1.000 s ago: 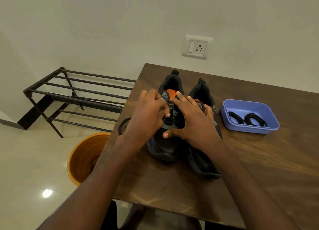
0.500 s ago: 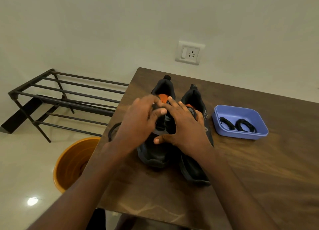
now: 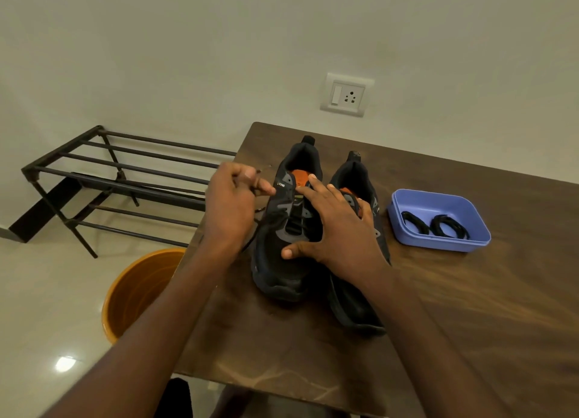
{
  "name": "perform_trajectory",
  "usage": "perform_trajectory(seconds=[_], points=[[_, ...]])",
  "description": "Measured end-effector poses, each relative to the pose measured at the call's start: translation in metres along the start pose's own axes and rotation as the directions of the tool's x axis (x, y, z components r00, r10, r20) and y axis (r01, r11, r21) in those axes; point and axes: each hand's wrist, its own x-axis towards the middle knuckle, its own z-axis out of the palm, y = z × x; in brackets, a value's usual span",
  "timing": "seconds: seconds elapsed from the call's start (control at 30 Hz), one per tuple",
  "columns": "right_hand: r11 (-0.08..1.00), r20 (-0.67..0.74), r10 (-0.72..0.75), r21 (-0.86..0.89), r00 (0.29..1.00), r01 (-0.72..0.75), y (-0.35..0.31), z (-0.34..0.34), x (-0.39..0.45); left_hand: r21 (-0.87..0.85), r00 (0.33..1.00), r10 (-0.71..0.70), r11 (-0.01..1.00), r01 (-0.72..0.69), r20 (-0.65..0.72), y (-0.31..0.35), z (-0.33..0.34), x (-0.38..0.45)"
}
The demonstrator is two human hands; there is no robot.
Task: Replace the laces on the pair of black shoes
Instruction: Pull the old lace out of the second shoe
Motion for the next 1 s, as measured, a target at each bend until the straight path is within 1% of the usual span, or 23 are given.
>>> perform_trajectory(seconds=[0.03, 0.07, 0.13, 0.23, 0.3, 0.4, 0.43, 0.47, 0.53, 0.6, 0.67, 0.7, 0.77, 0.8, 0.9, 0.93, 1.0], points=[[1.000, -0.001, -0.004, 0.006, 1.000, 0.004, 0.000, 0.000, 0.000, -0.022, 0.999, -0.029, 0.999, 0.028, -0.024, 0.003, -0.006, 0.005], [1.000, -0.004, -0.008, 0.009, 1.000, 0.008, 0.000, 0.000, -0.001, 0.014, 0.999, -0.035, 0.999, 0.035, -0.009, 0.004, -0.014, 0.008], [1.000, -0.007, -0.015, 0.011, 1.000, 0.015, -0.002, 0.000, 0.000, 0.136, 0.995, -0.028, 0.991, 0.014, 0.101, 0.001, -0.025, 0.009], [1.000, -0.024, -0.025, 0.012, 0.999, 0.025, -0.001, 0.002, 0.000, 0.261, 0.970, 0.026, 0.961, -0.091, 0.242, -0.005, -0.033, 0.006], [0.999, -0.099, -0.043, 0.000, 0.994, 0.043, -0.002, 0.005, -0.001, 0.338, 0.953, 0.066, 0.926, -0.169, 0.295, -0.007, -0.033, 0.004], [0.998, -0.288, -0.057, -0.055, 0.956, 0.043, -0.010, 0.008, -0.001, 0.472, 0.921, 0.223, 0.806, -0.358, 0.319, -0.010, -0.025, 0.004], [0.996, -0.321, -0.053, -0.085, 0.946, 0.028, -0.015, 0.010, 0.000, 0.478, 0.897, 0.265, 0.773, -0.417, 0.354, -0.010, -0.023, 0.004], [0.993, -0.327, -0.050, -0.117, 0.944, 0.012, -0.020, 0.012, 0.002, 0.471, 0.870, 0.274, 0.753, -0.460, 0.411, -0.009, -0.021, 0.005], [0.987, -0.289, -0.034, -0.159, 0.957, -0.013, -0.028, 0.017, 0.005, 0.415, 0.779, 0.258, 0.728, -0.545, 0.571, -0.010, -0.019, 0.009], [0.985, -0.262, -0.020, -0.170, 0.965, -0.026, -0.030, 0.018, 0.007, 0.413, 0.695, 0.209, 0.675, -0.612, 0.688, -0.009, -0.017, 0.009], [0.990, -0.274, -0.011, -0.138, 0.962, -0.028, -0.029, 0.016, 0.007, 0.451, 0.665, 0.132, 0.637, -0.625, 0.735, -0.013, -0.019, 0.012], [0.994, -0.292, -0.006, -0.106, 0.956, -0.026, -0.029, 0.016, 0.007, 0.462, 0.653, 0.089, 0.634, -0.620, 0.752, -0.014, -0.020, 0.013], [0.998, -0.334, -0.010, -0.065, 0.942, -0.012, -0.028, 0.016, 0.005, 0.436, 0.636, 0.058, 0.680, -0.590, 0.770, -0.018, -0.022, 0.014], [0.998, -0.355, -0.021, -0.061, 0.935, -0.001, -0.027, 0.018, 0.005, 0.430, 0.644, 0.068, 0.691, -0.582, 0.762, -0.018, -0.022, 0.014], [0.999, -0.391, -0.041, -0.044, 0.919, 0.025, -0.023, 0.021, 0.003, 0.454, 0.664, 0.083, 0.666, -0.592, 0.743, -0.015, -0.020, 0.012], [0.999, -0.399, -0.045, -0.039, 0.916, 0.032, -0.023, 0.021, 0.002, 0.449, 0.666, 0.075, 0.681, -0.578, 0.743, -0.014, -0.019, 0.012], [0.999, -0.450, -0.042, -0.024, 0.892, 0.035, -0.022, 0.021, 0.001, 0.422, 0.680, 0.056, 0.746, -0.515, 0.731, -0.012, -0.019, 0.012]])
